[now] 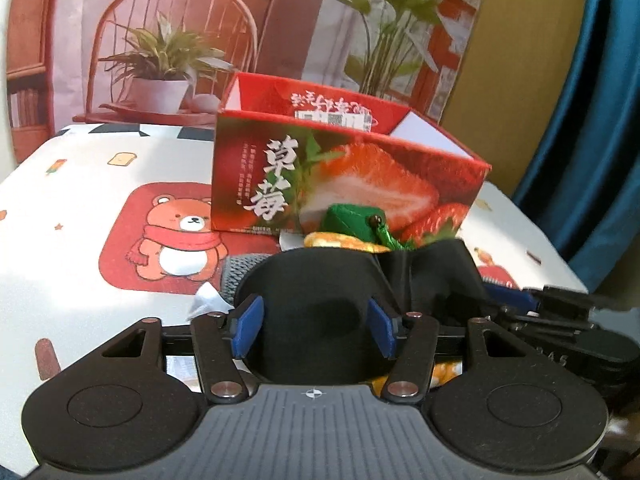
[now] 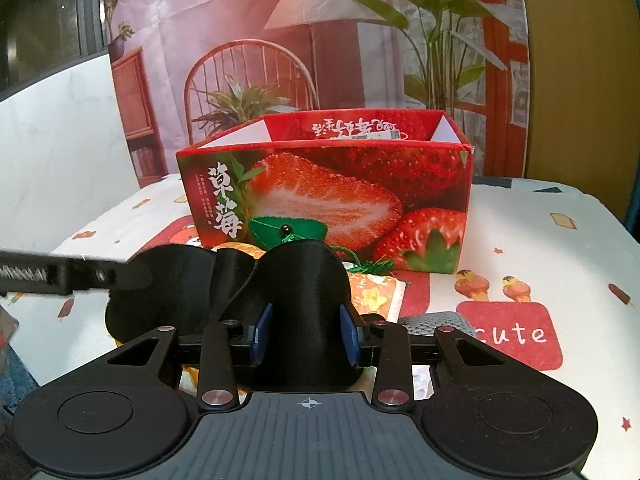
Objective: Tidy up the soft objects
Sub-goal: 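Lift the black eye mask off the orange cushion with both tools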
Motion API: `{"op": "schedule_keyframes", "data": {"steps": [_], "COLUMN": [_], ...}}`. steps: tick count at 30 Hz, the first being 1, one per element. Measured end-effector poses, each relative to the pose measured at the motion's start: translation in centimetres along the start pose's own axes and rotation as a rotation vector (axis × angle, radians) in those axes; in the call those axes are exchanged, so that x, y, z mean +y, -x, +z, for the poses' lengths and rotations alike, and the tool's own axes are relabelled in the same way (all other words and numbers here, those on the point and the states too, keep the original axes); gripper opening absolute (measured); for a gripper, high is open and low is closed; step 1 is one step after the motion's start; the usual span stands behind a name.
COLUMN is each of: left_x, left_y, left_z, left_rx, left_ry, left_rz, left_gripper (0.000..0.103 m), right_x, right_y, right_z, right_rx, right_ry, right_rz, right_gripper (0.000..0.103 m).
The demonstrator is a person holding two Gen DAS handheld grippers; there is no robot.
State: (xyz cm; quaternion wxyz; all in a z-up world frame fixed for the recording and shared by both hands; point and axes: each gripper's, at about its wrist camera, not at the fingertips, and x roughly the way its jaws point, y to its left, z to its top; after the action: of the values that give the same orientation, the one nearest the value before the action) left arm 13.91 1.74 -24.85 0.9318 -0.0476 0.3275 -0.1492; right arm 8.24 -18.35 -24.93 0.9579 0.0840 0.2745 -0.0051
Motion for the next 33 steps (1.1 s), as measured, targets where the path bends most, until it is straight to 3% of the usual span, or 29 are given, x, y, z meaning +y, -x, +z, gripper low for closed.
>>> {"op": "schedule_keyframes", "data": {"steps": [4,13,19,21,24,29,33], "left_x": [-0.1,-0.3,-0.1,-0.2,-0.6,-1.3,-1.4], "left_y": [-0.1,0.1,0.9,1.4,2.4,4.1,4.7], "left_z": [-0.3,-0.7,-0.3,0.0,0.5,2.4,5.6], "left_rx": [0.006,0.01,-0.014,-0.033,-0.066,-0.131,-0.168], "left_ry": [-0.011,-0.023,-0.021,-0.03,-0.056,-0.099,-0.079], "left_rz": [-0.004,-0.004,0.017,0.011,-0.001,-0.004,-0.025], "left_gripper": [0.066,0.065,0.044,0.03,0.02,0.019,0.019], "right_x": [0.1,1.3,1.9,1.9,1.9,1.9,1.3], "right_y": [0.2,0.7,1.1,1.3,1.7,2.5,2.7], "right_z": [0.1,0.3,0.6,0.8,1.3,3.2,6.0], "right_rx": [-0.004,-0.018,-0.024,-0.03,-0.044,-0.091,-0.129], "right_ry": [-0.006,0.017,0.025,0.017,0.003,0.005,-0.02], "right_rz": [0.028,0.113,0.147,0.161,0.182,0.2,0.219], "right_gripper": [0.032,0.026,0.023,0.022,0.021,0.02,0.02]}}
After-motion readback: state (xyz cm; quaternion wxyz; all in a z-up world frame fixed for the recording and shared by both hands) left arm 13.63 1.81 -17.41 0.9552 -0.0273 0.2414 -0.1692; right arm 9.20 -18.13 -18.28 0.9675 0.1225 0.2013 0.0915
